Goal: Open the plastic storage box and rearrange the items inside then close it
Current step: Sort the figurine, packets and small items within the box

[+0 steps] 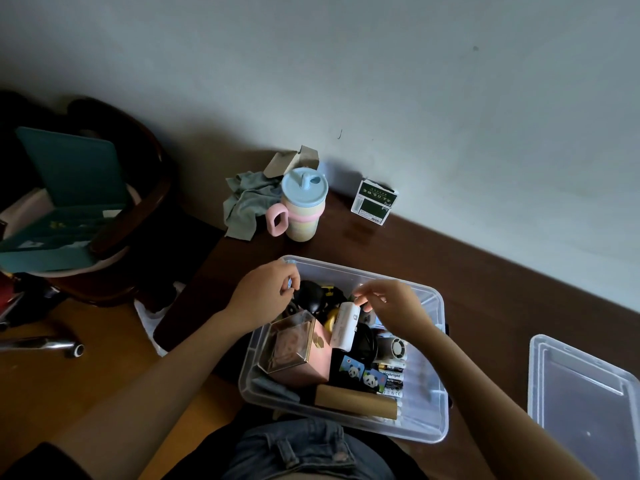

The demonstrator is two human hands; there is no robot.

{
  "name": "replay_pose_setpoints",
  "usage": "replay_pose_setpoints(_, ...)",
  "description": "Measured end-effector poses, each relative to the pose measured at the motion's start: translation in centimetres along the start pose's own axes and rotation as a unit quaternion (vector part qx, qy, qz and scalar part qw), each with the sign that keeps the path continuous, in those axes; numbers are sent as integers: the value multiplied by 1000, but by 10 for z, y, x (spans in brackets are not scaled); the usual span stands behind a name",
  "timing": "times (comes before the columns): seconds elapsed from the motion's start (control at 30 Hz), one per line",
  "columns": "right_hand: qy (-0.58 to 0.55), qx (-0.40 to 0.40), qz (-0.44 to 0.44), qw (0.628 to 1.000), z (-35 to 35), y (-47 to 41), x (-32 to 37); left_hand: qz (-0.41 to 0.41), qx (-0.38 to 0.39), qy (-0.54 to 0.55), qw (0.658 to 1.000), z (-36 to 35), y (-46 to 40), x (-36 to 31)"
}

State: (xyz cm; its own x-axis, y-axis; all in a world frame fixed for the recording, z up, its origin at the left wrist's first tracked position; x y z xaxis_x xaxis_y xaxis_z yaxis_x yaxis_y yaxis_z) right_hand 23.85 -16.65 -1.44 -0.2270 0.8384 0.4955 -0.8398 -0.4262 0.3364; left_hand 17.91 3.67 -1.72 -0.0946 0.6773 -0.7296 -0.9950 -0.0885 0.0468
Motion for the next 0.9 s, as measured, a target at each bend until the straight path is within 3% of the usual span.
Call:
replay_pose_setpoints(0.13,-49,-41,-30,997,19,3,-12,-63,-2,49,997,4,5,-21)
replay_pose_setpoints(0.23,-44,-49,-46,997,29,7,-20,-41,188,55,980,-25,16,-29)
replay_pose_setpoints(0.33,34,20,-109,993,26,12,-42,-55,329,-74,940,-59,31,-29)
replay_pose_setpoints(0.43,124,165,-148,967,1,29,-61,-84,346,-148,923,-74,34,-32)
replay_pose_setpoints(0.5,193,197,-143,950,-14,40,-65,-89,364,-196,906,-80,35,-30)
replay_pose_setpoints(0.57,215,190,-142,947,-25,43,-68,-76,333,-206,917,-83,30,-32)
replay_pose_setpoints(0.7,156,143,-152,966,-34,46,-72,-29,177,-190,965,-85,6,-48)
replay_pose_setpoints(0.8,37,100,-170,980,-42,50,-72,47,187,-165,967,-101,-4,-49)
replay_pose_setpoints(0.9,0,85,-177,981,-49,56,-75,110,217,-163,956,-118,-6,-42)
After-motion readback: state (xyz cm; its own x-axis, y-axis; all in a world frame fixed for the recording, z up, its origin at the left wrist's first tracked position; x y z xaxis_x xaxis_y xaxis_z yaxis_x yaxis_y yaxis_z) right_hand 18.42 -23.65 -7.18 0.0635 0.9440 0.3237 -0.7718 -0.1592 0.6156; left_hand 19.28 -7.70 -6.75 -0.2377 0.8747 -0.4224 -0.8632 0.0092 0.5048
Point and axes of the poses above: each hand's wrist, its own y-axis away from the middle knuckle, its own z-axis out of the back of the hand, x = y × z, the point moved 7 cm from there along -y, towards the middle knuckle, and after that the axes turned 9 degrees about y, right-handed, at the moved point
